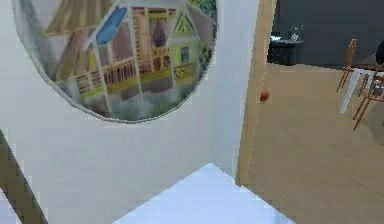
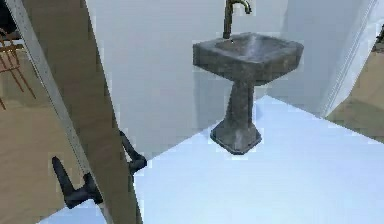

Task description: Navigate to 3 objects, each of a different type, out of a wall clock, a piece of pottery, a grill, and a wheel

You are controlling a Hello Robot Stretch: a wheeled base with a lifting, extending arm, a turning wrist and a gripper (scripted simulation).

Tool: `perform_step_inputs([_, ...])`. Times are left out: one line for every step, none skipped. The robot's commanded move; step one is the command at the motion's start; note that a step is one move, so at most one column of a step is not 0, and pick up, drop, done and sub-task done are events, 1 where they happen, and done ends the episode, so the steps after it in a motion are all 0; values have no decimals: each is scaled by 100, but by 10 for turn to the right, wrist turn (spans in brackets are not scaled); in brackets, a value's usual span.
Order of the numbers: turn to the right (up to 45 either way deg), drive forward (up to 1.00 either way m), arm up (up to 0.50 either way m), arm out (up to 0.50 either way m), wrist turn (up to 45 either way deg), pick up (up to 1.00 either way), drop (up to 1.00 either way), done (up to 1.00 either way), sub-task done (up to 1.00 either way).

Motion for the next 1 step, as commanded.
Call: perform_step_inputs([0, 40, 0, 0, 0, 0, 0, 0, 0])
